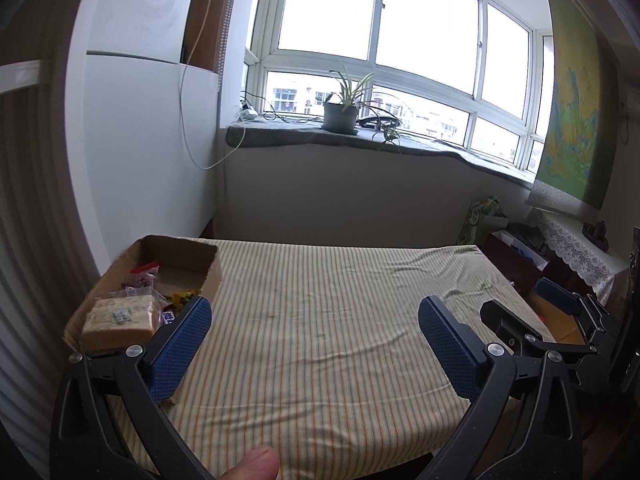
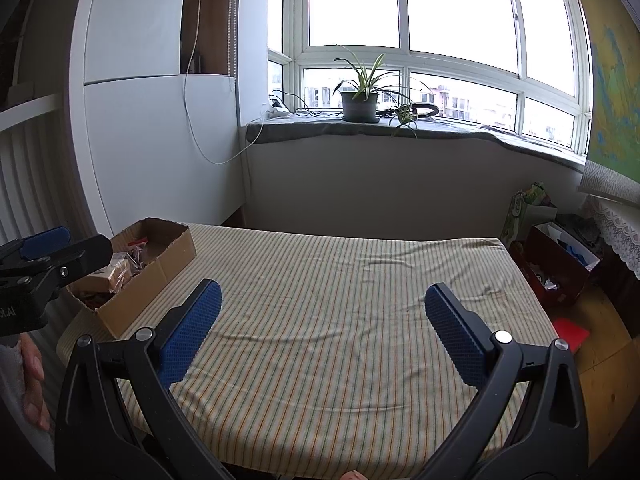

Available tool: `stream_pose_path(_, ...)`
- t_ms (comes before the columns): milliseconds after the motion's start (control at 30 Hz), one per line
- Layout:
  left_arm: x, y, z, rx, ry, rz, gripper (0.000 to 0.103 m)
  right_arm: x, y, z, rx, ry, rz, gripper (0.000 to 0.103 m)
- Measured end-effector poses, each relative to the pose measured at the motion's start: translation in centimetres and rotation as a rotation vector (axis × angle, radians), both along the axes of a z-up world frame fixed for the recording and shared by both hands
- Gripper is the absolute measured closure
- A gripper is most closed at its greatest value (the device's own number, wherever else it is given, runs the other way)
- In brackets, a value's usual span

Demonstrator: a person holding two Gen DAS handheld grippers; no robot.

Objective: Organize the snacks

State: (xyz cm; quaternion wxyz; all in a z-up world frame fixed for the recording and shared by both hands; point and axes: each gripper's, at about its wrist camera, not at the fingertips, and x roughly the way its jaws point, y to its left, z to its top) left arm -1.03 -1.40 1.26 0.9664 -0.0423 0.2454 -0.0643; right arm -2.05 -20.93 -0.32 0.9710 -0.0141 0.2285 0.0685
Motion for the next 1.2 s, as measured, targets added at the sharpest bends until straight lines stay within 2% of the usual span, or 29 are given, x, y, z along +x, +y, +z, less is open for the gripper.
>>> stream_pose_path(200,-0.36,-0.21,0.13,0.022,-0.035,0.005,0.0,0.02,0.04,-0.18,-0.001,0.007,0.002,0.0)
stream_pose_path(900,0.38,0.04,-0.64,0.005,0.021,0.031,0.0,0.02,0.1,-0.65,0.0,0.019,-0.002,0.0)
stream_pose_path(1000,0.17,-0.11,-0.62,0.027,-0.001,0.051,0.0,0.03,0.1,-0.67,0.0,0.02,-0.003,0.0)
stream_pose_path(1100,-0.32,-0.46,-0.57,0.096,-0.035,0.121,0.0,0.06,0.11,-0.68,0.0,0.02,-0.003,0.0)
stream_pose_path(1200,-0.26,-0.52,-0.55,0.112,-0.036,0.118,0.0,0.01,0.11,-0.75,0.0,0.02,-0.004,0.0)
